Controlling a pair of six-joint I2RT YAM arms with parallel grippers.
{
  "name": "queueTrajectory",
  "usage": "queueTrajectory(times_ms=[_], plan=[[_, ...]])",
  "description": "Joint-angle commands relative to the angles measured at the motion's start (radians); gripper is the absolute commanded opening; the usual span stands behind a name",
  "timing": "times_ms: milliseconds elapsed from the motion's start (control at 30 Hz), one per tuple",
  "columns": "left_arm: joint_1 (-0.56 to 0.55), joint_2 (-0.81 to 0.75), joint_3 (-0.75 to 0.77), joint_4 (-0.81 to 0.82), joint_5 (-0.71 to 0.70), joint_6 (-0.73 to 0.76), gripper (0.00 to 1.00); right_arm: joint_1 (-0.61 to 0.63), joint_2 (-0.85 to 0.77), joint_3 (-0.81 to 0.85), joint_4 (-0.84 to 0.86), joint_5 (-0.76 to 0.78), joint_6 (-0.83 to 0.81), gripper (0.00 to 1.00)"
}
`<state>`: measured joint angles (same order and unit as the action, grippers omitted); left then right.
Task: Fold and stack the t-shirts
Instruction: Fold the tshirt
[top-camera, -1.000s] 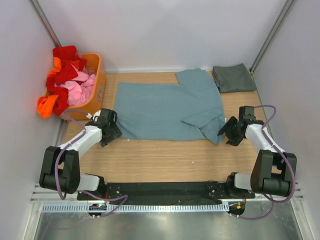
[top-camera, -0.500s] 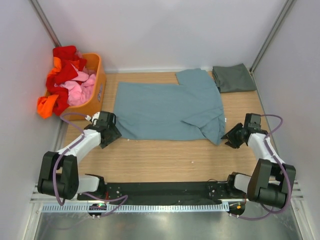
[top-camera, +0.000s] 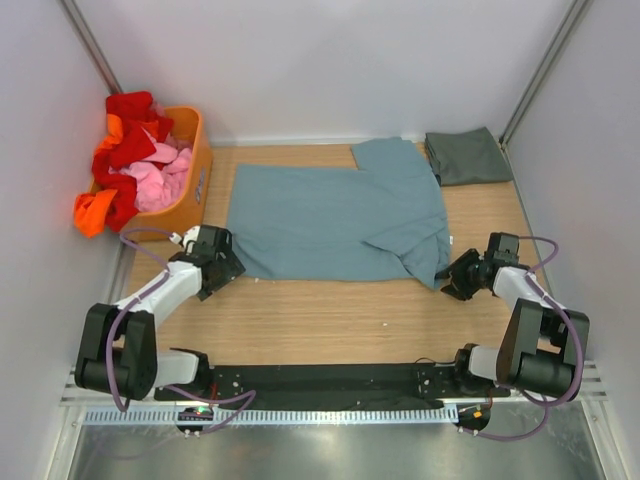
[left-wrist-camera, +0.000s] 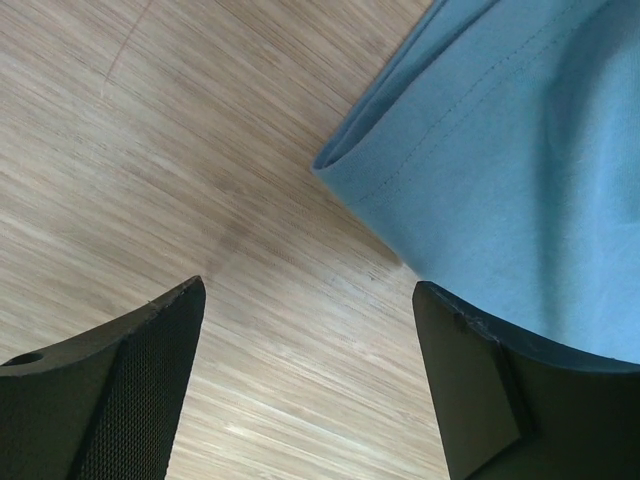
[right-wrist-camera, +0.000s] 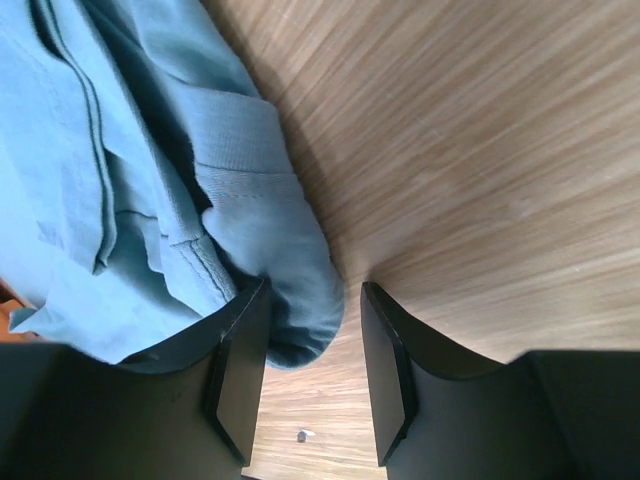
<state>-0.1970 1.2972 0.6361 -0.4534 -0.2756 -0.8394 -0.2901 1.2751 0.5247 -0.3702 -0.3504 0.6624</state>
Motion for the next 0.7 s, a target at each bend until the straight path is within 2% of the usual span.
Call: queueTrajectory(times_ms=[0, 200, 433, 667], plan=[[0.004, -0.009, -0.018, 0.067, -0.040, -0.026, 0.86, 0.002, 0.018, -0.022, 0.043, -0.012, -0.020, 0.48], [0.005, 0.007, -0.015, 0.094, -0.068, -0.053, 0.81, 0.000, 0.046, -0.034, 0.073, -0.018, -0.024, 0.45], [0.005, -0.059, -0.041, 0.196, -0.059, -0.047, 0.80, 0.000, 0.064, -0.028, 0.082, -0.018, -0.038, 0.44], [0.013, 0.040, -0.003, 0.242, -0.062, -0.049, 0.74, 0.000, 0.093, -0.025, 0.102, -0.038, -0.044, 0.41]])
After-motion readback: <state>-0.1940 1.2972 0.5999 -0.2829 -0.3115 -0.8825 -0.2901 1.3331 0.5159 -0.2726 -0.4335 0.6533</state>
